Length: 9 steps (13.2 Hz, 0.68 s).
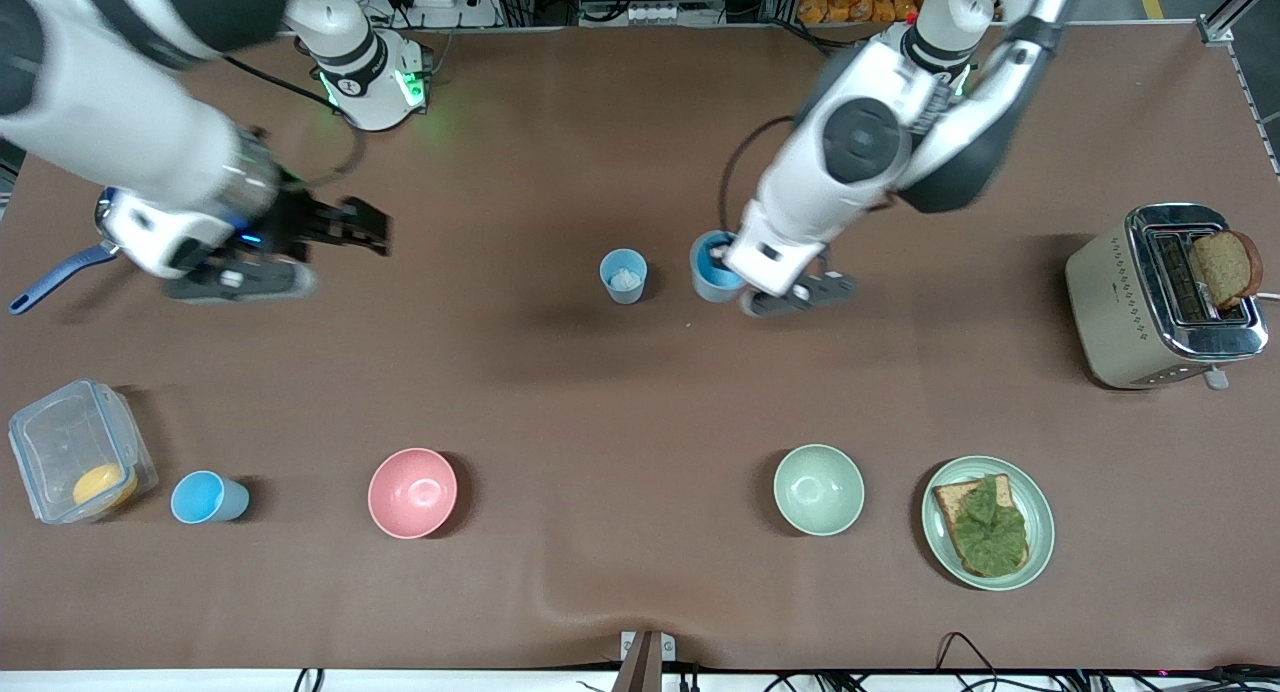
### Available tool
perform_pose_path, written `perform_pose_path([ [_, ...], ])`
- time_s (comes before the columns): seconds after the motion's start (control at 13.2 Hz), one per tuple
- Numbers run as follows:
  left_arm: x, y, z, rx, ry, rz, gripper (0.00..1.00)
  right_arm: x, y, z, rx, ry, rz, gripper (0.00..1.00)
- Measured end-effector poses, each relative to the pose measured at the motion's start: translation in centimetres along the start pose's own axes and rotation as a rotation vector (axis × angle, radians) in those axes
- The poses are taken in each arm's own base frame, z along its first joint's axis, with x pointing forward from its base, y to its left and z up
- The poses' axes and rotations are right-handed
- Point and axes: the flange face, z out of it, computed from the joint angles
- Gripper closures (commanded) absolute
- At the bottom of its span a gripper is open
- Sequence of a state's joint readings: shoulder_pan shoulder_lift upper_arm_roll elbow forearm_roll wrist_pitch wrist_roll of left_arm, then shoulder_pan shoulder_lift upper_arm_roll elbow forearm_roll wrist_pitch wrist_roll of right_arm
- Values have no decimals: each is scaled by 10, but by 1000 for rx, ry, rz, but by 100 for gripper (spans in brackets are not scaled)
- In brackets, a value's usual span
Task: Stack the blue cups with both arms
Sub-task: 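Lower the left cup over the placed cup while the right gripper withdraws, then push the held cup down into the placed cup with the left gripper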
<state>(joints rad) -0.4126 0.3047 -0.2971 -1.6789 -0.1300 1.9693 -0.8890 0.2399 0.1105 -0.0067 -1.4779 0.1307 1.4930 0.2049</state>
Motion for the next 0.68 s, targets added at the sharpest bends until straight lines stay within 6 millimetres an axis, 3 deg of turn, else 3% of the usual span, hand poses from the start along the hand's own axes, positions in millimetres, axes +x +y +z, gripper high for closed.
perform_pose_path([
  [0.23,-38,41,39,-21,-1,-30,100,-24,95,-25,17,18,-15,0],
  [0.38,-53,54,69,-2,-24,-10,100,-34,137,-30,23,21,-33,0],
  [0.46,-59,58,85,9,-35,-9,100,-34,143,-28,17,15,-37,0],
  [0.68,-67,65,120,33,-34,-21,100,-33,132,-18,-17,-8,-61,0],
])
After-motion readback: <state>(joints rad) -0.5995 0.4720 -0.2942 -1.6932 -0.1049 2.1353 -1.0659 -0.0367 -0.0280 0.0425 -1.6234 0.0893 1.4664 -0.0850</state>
